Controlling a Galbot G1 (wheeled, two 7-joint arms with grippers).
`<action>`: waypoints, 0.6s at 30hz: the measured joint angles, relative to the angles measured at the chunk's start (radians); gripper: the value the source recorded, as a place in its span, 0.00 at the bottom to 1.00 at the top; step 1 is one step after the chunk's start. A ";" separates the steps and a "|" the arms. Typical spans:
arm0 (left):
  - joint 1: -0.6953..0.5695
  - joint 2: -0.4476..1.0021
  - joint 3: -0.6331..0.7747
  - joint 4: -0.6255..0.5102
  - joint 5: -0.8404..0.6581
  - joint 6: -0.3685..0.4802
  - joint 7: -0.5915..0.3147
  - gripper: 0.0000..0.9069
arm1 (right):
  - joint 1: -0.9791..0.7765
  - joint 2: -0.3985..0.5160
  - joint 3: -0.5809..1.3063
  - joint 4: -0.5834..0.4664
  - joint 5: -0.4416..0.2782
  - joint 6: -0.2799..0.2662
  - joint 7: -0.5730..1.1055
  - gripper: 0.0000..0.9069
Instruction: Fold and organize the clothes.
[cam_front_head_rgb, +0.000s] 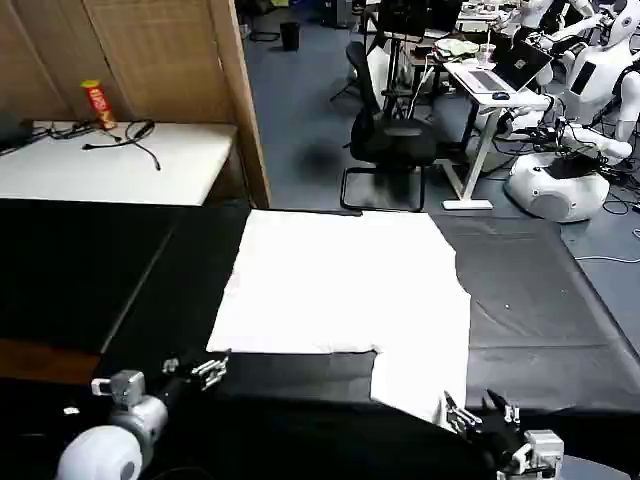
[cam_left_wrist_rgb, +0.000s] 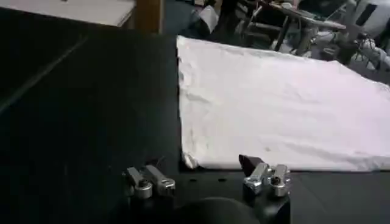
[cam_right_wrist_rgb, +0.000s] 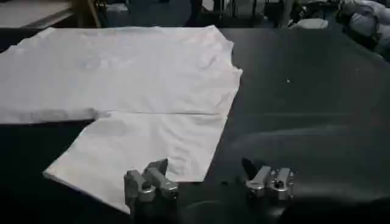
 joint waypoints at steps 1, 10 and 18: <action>-0.001 -0.002 0.000 0.004 0.006 -0.004 0.000 0.30 | 0.001 0.001 -0.003 -0.003 -0.003 0.000 -0.001 0.72; -0.003 -0.012 0.010 0.025 0.032 -0.020 0.007 0.00 | 0.001 0.007 -0.018 -0.024 -0.009 0.001 0.000 0.05; -0.001 -0.013 0.024 0.025 0.038 -0.029 0.025 0.00 | -0.026 0.014 -0.007 0.005 -0.014 -0.010 0.026 0.00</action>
